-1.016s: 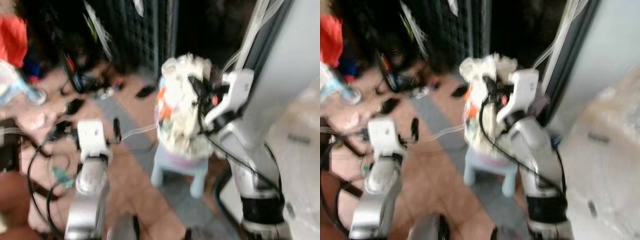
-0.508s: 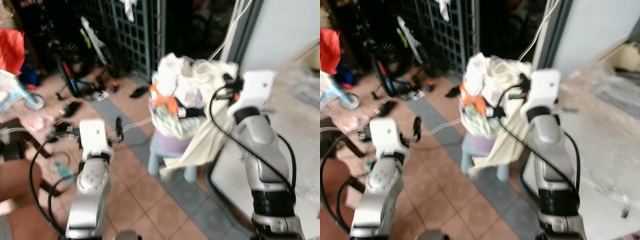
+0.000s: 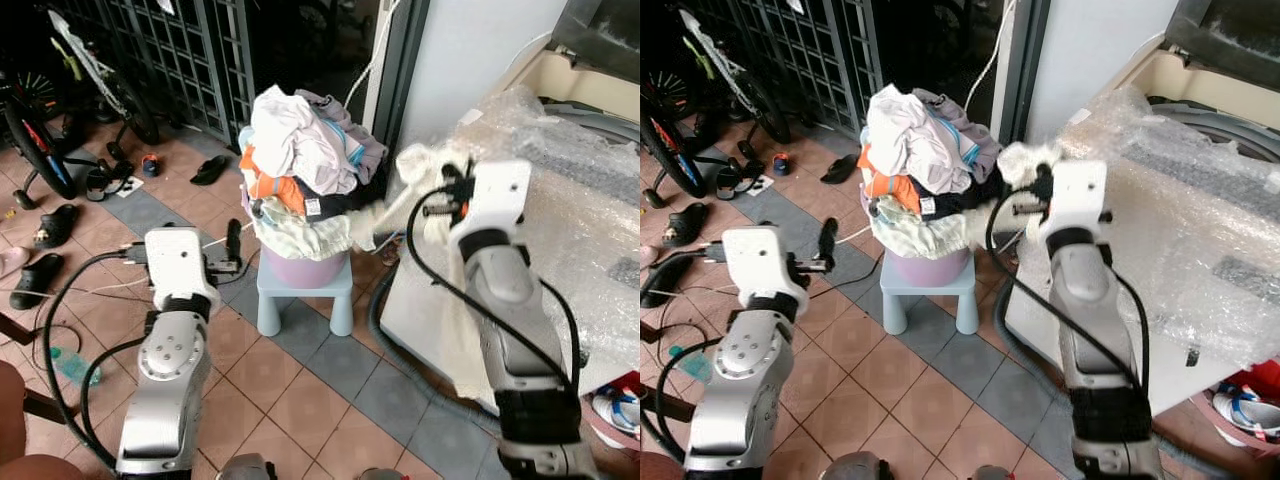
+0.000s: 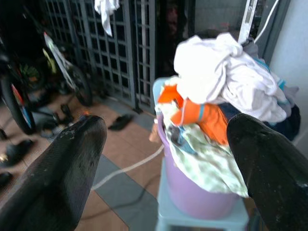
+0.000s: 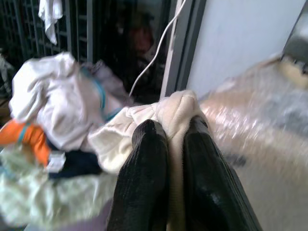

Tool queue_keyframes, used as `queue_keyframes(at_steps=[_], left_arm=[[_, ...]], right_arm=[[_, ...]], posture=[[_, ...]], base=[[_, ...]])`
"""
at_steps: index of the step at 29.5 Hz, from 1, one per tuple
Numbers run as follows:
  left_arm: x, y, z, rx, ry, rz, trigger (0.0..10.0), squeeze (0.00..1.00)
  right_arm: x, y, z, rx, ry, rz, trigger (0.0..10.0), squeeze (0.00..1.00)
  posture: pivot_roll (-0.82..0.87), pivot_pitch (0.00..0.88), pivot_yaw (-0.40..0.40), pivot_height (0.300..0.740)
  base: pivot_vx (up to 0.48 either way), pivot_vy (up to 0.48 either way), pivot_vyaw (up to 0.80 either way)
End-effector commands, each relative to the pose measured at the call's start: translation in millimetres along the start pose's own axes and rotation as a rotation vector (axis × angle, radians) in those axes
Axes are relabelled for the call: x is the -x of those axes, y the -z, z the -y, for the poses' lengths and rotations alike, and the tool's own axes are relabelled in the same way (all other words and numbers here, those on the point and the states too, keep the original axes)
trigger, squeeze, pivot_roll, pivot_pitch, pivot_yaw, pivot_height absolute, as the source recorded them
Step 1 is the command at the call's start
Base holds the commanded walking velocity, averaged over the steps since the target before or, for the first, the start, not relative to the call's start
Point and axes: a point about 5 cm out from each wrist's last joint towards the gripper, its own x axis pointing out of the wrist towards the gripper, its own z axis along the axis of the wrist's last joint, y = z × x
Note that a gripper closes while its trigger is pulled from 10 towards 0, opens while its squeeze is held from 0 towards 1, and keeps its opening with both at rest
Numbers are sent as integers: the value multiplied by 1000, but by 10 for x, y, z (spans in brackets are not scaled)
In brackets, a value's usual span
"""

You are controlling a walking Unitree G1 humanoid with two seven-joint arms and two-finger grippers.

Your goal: Clothes washing

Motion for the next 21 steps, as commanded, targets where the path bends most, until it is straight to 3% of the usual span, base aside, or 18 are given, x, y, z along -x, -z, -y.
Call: queue_keyframes(at_steps=[1,3,6,12,14,21], left_arm=[[11,-5,15,1,11,-8,10000,0],[8,-4,1,15,8,-11,10000,0],[2,9,-21,20,8,-17,10000,0],[-24,11,-36,44,-5,-22,10000,0],[-70,-25,-24,50,2,-9,10000,0],[-68,-55,-25,36,2,7,10000,0]], right_arm=[[109,71,-87,-41,-33,-9,10000,0],[219,210,-154,-74,-58,-63,10000,0],[204,207,-114,-116,-51,-52,10000,0],[218,221,-170,-34,-88,-65,10000,0],[161,338,-203,57,-53,-169,10000,0],[179,290,-188,-33,-64,-129,10000,0]], posture=[[-9,0,8,740],[-10,0,12,740],[-18,0,18,740],[-20,0,20,740],[-27,5,23,740],[-20,0,17,740]], base=[[0,0,-800],[0,0,-694],[0,0,-329],[0,0,0],[270,0,0],[309,0,0]])
